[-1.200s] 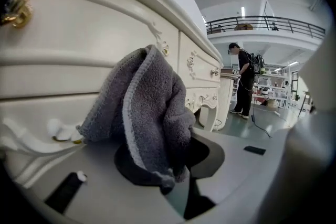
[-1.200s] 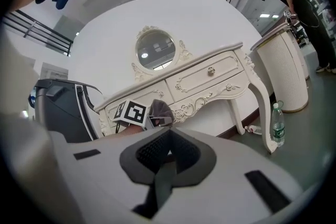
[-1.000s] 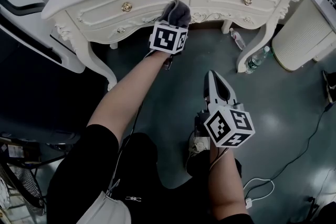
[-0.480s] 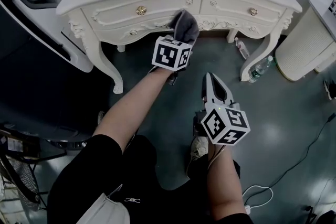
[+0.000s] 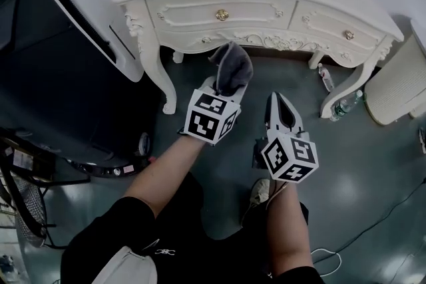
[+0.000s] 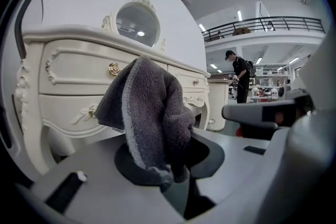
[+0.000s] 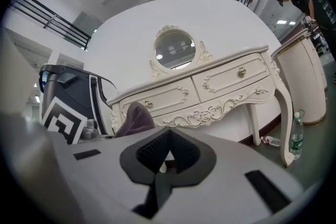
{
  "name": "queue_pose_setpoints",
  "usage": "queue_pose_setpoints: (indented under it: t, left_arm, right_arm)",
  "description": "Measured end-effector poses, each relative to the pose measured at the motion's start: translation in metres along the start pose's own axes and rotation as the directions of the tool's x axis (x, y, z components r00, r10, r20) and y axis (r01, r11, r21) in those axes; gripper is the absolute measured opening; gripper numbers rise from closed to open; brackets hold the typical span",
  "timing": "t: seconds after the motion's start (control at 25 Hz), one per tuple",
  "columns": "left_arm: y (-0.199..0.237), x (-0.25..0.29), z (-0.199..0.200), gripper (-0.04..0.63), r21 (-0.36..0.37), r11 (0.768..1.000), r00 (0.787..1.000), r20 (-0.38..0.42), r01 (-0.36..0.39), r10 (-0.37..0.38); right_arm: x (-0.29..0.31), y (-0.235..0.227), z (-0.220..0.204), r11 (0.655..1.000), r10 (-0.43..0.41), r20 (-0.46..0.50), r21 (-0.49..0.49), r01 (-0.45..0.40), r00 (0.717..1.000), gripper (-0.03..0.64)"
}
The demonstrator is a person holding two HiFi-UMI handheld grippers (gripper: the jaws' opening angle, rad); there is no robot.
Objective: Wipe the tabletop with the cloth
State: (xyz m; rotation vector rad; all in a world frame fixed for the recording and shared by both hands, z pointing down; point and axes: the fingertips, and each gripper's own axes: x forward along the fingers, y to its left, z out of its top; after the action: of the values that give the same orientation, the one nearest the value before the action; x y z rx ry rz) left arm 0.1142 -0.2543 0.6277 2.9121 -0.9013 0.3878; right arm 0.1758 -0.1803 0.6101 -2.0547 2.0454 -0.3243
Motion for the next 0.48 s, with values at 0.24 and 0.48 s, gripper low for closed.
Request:
queue_pose_setpoints:
  t: [0.24,0.48]
  left_arm:
    - [0.011,-0.025,-0.018,0.094,-0.044,0.998,0.999,-0.002,-0.041,0.041]
    - [0.013,-0.038,0.022,0.094,-0.134,0.988,0.997,-0.017,-0.078,0.077]
  right_arm:
    - [0.005,0.027,-0.006,0.985,0.064,-0.003,-0.16,-0.063,0.998,0.005]
    - [0.019,0.008,0.004,0.977,0.053,-0.095,-0.199,-0.071,0.994,0.005]
